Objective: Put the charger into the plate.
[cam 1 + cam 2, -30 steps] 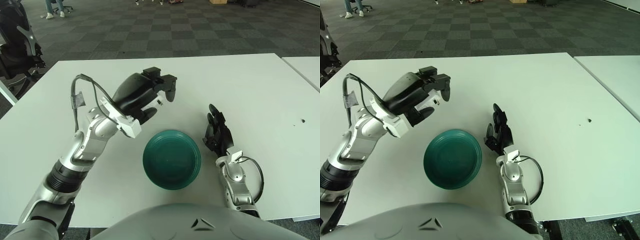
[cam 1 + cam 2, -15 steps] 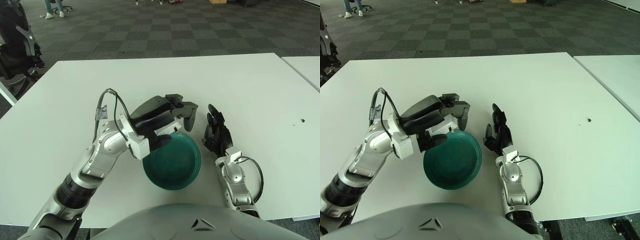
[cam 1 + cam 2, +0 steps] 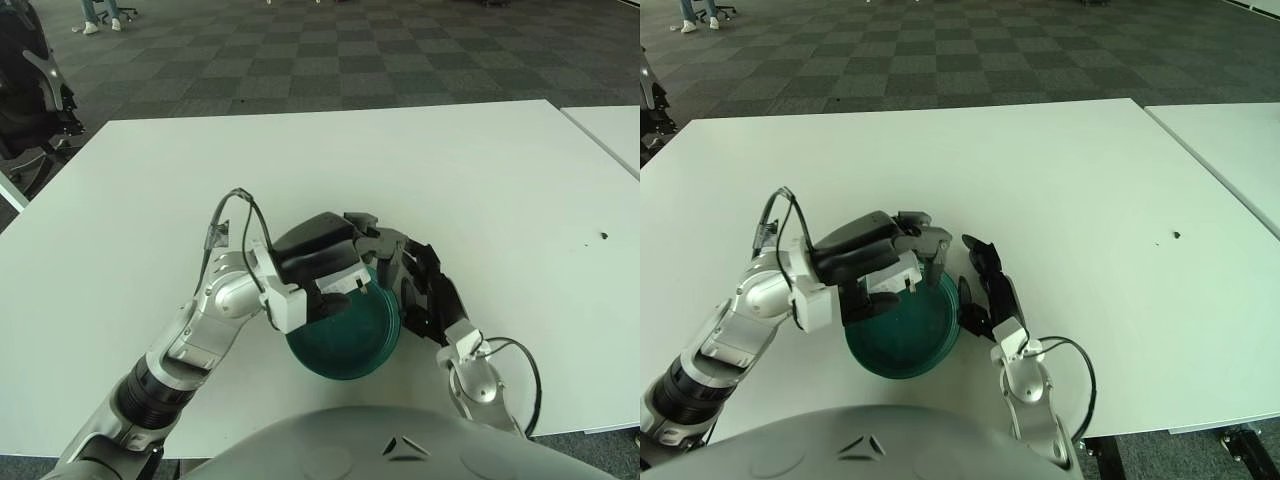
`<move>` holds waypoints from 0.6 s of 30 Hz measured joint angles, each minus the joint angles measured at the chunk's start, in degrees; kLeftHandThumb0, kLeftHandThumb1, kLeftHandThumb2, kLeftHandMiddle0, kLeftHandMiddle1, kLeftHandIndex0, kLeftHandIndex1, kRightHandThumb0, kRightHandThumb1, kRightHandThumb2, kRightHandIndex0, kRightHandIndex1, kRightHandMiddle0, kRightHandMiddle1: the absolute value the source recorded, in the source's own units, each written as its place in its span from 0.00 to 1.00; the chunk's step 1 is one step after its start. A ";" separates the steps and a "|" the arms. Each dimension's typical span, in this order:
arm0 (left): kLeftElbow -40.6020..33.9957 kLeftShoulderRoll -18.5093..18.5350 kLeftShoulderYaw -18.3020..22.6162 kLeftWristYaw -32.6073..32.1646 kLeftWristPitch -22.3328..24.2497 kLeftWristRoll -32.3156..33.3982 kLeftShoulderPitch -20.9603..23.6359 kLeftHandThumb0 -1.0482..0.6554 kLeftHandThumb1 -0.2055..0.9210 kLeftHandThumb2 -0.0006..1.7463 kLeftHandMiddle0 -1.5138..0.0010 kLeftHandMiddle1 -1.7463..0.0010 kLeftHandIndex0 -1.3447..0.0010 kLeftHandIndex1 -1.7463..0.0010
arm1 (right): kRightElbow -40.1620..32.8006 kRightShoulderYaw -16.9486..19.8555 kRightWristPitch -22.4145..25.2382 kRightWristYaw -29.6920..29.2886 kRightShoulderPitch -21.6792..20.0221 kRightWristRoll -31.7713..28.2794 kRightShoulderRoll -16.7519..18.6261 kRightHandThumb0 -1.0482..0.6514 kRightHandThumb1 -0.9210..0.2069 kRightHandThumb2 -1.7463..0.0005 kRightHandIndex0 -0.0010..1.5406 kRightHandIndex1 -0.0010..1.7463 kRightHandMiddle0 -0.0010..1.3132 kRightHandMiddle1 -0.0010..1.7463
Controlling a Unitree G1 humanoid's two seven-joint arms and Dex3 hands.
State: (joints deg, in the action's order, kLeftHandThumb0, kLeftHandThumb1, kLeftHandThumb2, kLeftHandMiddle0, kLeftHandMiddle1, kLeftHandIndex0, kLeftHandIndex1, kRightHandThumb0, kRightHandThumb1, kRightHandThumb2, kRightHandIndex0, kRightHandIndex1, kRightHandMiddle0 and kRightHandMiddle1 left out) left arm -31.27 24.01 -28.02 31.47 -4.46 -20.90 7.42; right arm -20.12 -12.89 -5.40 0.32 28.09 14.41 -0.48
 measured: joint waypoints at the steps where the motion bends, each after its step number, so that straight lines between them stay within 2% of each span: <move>1: 1.07 -0.02 -0.92 0.39 -0.02 -0.62 0.02 0.62 0.26 0.88 0.47 0.08 0.56 0.00 | -0.32 -0.07 0.12 0.05 -0.18 -0.14 0.11 0.09 0.00 0.41 0.25 0.02 0.00 0.53; 8: 4.84 0.96 -3.02 4.60 1.71 -3.46 0.56 0.62 0.25 0.89 0.51 0.06 0.53 0.00 | 6.83 -0.63 -0.96 -0.67 -4.37 -2.07 1.92 0.10 0.00 0.45 0.31 0.03 0.02 0.60; 13: 4.98 1.53 -3.54 7.95 3.40 -4.53 1.94 0.62 0.33 0.84 0.56 0.04 0.56 0.00 | 8.96 0.15 -3.66 0.44 -4.34 -5.25 1.34 0.10 0.00 0.45 0.29 0.02 0.00 0.49; 16: 5.48 1.58 -4.04 8.88 3.65 -5.44 2.29 0.61 0.40 0.79 0.60 0.03 0.62 0.00 | 10.76 0.80 -6.56 1.16 -3.59 -7.08 0.74 0.10 0.00 0.44 0.27 0.01 0.00 0.44; 18: 5.79 1.62 -4.42 9.10 3.61 -6.12 2.31 0.61 0.49 0.72 0.62 0.03 0.68 0.03 | 11.73 1.34 -8.31 1.59 -3.18 -7.69 0.10 0.11 0.00 0.43 0.24 0.01 0.00 0.40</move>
State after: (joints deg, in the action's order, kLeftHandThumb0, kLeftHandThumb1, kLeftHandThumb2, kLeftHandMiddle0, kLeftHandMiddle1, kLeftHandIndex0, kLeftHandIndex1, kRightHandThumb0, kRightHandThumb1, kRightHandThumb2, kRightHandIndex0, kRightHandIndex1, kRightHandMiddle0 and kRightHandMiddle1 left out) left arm -25.48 25.63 -32.44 40.58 -0.85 -27.02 9.73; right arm -8.38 -11.55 -13.72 1.91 24.91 6.71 -0.38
